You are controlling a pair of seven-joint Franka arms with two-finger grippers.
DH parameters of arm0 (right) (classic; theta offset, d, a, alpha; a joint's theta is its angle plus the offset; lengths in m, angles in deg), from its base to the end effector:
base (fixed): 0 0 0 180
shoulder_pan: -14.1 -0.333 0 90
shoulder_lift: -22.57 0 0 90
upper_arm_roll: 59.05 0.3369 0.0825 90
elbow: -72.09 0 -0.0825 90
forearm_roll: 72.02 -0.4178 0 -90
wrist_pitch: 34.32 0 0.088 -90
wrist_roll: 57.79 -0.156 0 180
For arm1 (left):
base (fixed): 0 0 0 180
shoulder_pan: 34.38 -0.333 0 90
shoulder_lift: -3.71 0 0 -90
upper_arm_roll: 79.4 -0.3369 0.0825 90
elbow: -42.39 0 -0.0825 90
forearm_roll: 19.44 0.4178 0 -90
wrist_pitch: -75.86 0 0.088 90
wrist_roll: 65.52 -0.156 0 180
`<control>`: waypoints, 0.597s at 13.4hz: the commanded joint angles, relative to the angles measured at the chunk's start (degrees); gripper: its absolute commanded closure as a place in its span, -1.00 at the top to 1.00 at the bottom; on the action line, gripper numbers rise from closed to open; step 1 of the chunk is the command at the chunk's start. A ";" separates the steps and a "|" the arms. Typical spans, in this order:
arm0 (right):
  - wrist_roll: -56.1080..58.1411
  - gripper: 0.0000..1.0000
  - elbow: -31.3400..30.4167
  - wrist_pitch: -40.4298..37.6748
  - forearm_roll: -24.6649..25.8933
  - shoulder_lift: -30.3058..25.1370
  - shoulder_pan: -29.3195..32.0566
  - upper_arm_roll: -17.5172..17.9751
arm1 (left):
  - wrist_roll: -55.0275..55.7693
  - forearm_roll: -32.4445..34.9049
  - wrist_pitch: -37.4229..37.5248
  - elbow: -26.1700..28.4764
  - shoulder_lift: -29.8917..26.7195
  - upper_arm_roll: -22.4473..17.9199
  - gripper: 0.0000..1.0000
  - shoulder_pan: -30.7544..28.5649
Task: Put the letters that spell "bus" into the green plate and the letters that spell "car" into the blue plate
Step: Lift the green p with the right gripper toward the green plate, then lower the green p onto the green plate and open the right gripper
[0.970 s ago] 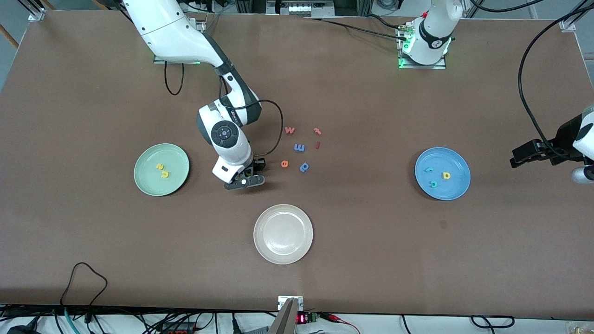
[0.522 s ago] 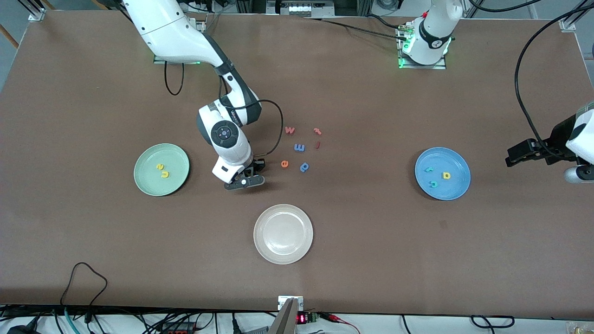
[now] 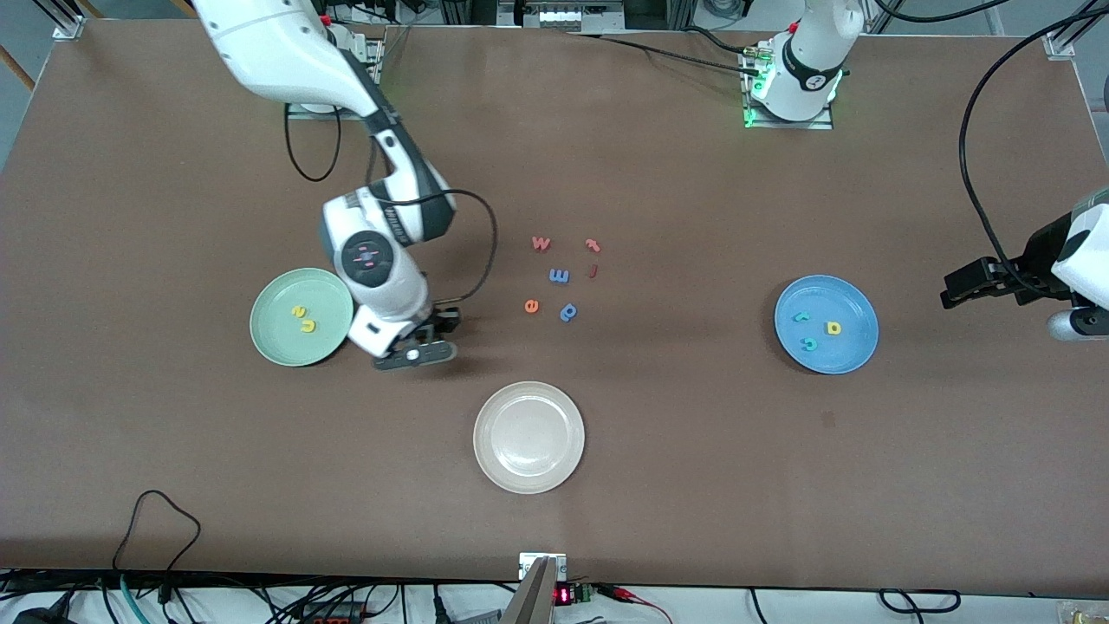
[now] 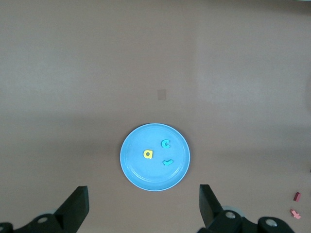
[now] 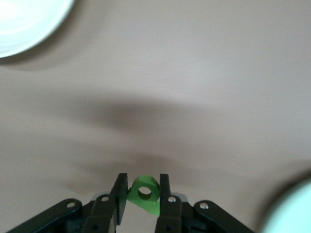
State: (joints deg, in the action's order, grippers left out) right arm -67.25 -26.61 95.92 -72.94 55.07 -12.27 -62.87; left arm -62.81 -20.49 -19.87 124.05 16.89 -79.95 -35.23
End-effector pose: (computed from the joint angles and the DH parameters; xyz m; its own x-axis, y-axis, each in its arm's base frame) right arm 0.6495 0.2737 0.2030 0.9741 0.2260 -0.0113 0.2262 -0.9737 0.0259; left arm 0.6707 0.0131 0.5346 0.9972 0.0732 0.0148 0.0730 -0.9972 0.0168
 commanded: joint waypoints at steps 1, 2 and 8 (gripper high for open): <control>9.52 -0.82 -3.42 -2.88 0.31 -3.57 7.81 0.91 | -1.04 -1.06 0.71 0.52 -1.23 -0.42 1.00 -0.12; 13.03 -0.81 -4.04 -3.24 0.40 -3.66 10.01 0.91 | -1.04 -1.06 0.71 0.51 -1.23 -0.51 1.00 -0.38; 19.40 -0.56 -10.63 -3.15 0.31 -3.05 16.97 1.00 | -1.04 -1.06 0.71 0.51 -1.31 0.36 1.00 0.23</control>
State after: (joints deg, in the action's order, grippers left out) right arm -48.12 -34.48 92.34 -72.94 53.02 4.10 -62.91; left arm -62.81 -20.49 -19.85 124.04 16.86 -79.89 -35.18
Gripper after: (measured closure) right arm 0.696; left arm 0.000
